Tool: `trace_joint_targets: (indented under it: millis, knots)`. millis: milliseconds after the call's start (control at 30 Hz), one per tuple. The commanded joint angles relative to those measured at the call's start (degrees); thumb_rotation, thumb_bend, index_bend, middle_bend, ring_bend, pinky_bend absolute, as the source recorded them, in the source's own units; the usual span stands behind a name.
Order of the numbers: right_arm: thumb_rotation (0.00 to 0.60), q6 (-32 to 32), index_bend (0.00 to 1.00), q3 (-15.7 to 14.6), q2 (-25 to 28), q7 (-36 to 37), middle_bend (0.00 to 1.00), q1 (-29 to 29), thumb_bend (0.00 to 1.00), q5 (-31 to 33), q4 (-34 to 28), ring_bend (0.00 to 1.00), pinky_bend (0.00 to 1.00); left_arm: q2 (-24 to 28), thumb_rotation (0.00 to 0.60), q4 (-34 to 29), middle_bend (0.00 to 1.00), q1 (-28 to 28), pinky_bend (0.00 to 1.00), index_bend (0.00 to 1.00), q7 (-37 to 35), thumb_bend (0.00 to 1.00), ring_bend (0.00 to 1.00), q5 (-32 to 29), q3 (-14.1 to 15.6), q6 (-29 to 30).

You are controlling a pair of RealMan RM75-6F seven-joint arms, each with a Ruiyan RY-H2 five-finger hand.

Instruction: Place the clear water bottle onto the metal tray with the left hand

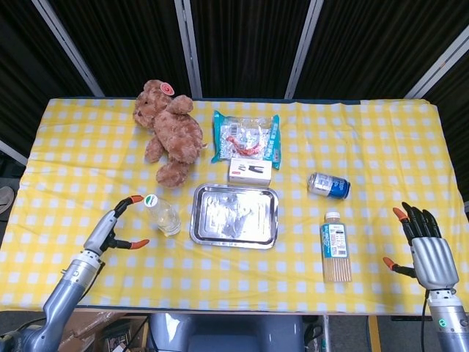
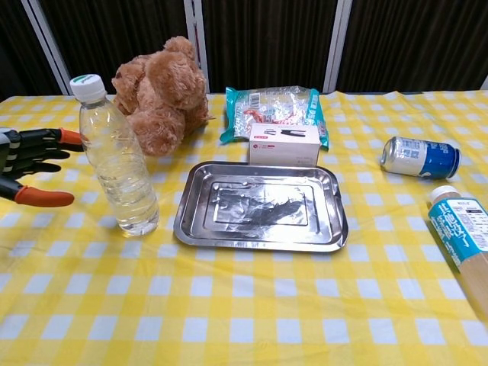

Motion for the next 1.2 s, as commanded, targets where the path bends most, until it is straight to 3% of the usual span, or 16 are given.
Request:
trace_joint_targets:
  millis: [33, 567, 667, 1000, 1200]
  knots:
    - [0.6, -0.1, 0.1, 0.0, 0.1, 0.2, 0.0, 0.0, 0.05, 0.0, 0.0, 0.0, 0.0, -2.3, 0.6, 0.7, 0.08, -0.9, 0.0, 0.15, 2.5, 0.11, 0.0, -1.4, -0.8, 0.5]
    - [0.6, -0.5, 0.1, 0.0, 0.3, 1.2, 0.0, 0.1, 0.05, 0.3, 0.1, 0.0, 0.0, -12.2, 0.6, 3.9, 0.14, -5.9, 0.0, 0.19, 13.9, 0.17, 0.0, -8.7, -4.0, 0.1]
    - [0.6, -0.4, 0.1, 0.0, 0.4, 1.3, 0.0, 0.1, 0.05, 0.4, 0.1, 0.0, 0.0, -13.8, 0.6, 4.6, 0.19, -6.5, 0.0, 0.23, 15.9, 0.22, 0.0, -9.3, -3.8, 0.4]
    - [0.6, -0.4, 0.1, -0.1, 0.4, 1.2, 0.0, 0.1, 0.05, 0.2, 0.0, 0.0, 0.0, -15.9, 0.6, 3.6, 0.48, -5.8, 0.01, 0.49, 19.5, 0.37, 0.02, -10.7, -4.8, 4.9]
    - [0.6, -0.4, 0.1, -0.1, 0.3, 1.1, 0.0, 0.1, 0.05, 0.0, -0.1, 0.0, 0.0, -13.4, 0.6, -1.8, 0.52, -4.9, 0.02, 0.53, 20.3, 0.39, 0.03, -11.0, -6.3, 7.0]
